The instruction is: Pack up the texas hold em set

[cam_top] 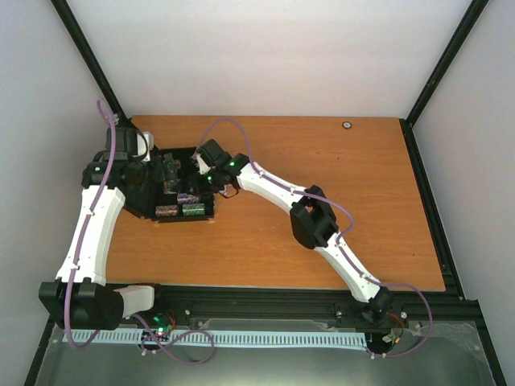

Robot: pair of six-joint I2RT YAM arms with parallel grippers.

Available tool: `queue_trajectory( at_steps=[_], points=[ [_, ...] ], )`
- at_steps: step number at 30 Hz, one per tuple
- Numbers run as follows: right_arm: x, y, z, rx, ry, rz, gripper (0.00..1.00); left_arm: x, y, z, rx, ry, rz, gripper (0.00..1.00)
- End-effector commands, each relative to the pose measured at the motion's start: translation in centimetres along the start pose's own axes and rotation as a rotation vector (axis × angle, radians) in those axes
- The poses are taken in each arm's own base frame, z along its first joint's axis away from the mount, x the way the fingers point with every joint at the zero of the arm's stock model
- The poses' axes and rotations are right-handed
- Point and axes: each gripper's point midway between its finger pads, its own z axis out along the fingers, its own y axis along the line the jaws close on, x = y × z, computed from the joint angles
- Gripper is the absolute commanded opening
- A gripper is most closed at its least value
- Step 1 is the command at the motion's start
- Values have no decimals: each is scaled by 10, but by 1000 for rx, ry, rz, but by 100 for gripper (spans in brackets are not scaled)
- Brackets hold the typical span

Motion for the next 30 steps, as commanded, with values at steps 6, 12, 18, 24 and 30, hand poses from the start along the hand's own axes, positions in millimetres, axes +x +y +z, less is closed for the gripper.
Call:
queue_trajectory(
  at_steps=[6,12,18,24,30],
  points=[
    [-7,-22,-13,165,-35,-62,3,-3,-2,-4,20,-26,9,100],
    [5,-41,0,211,2,-65,3,-1,-1,-7,14,-29,12,100],
    [8,-26,15,82,17,-42,3,0,-1,-6,14,-26,15,100],
    [2,-15,30,-4,0,-48,3,0,-1,-7,13,-28,14,100],
    [11,-1,49,-106,25,-40,3,1,0,-7,14,-23,14,100]
  ],
)
